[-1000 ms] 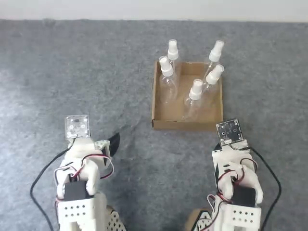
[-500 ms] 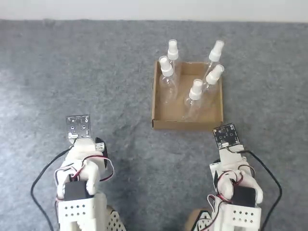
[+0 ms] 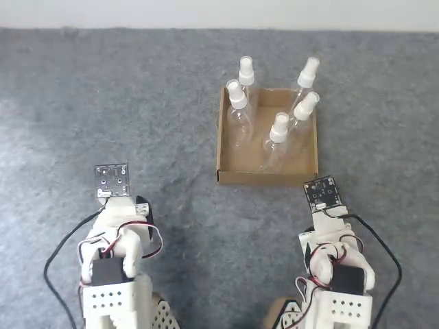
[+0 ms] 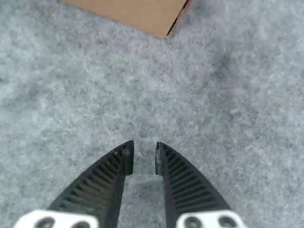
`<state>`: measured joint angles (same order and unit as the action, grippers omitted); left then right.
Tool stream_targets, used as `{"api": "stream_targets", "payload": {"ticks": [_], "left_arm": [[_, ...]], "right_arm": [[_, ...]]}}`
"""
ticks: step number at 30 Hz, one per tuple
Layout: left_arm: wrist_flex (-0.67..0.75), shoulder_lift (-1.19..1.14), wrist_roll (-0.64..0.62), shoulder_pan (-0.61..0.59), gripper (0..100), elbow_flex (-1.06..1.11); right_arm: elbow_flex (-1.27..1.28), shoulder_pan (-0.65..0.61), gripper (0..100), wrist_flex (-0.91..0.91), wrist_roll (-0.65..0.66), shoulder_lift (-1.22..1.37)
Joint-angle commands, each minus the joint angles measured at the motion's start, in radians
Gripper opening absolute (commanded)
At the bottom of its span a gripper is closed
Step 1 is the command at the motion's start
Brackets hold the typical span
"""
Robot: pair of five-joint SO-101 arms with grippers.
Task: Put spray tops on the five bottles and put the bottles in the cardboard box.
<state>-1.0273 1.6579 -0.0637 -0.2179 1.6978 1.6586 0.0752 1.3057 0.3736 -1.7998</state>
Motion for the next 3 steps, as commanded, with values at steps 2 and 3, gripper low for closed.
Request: {"api": "stream_targets", "payload": {"ticks": [2,3], "left_arm": [[-0.003,0.009,0.002,-0.002,6,-0.005],[-0.003,0.009,0.002,-0.002,6,-0.005]], "right_arm": [[0.025,0.007,4.6,0.007,0.008,-0.015],[0.025,0.007,4.6,0.007,0.008,-0.015]]}}
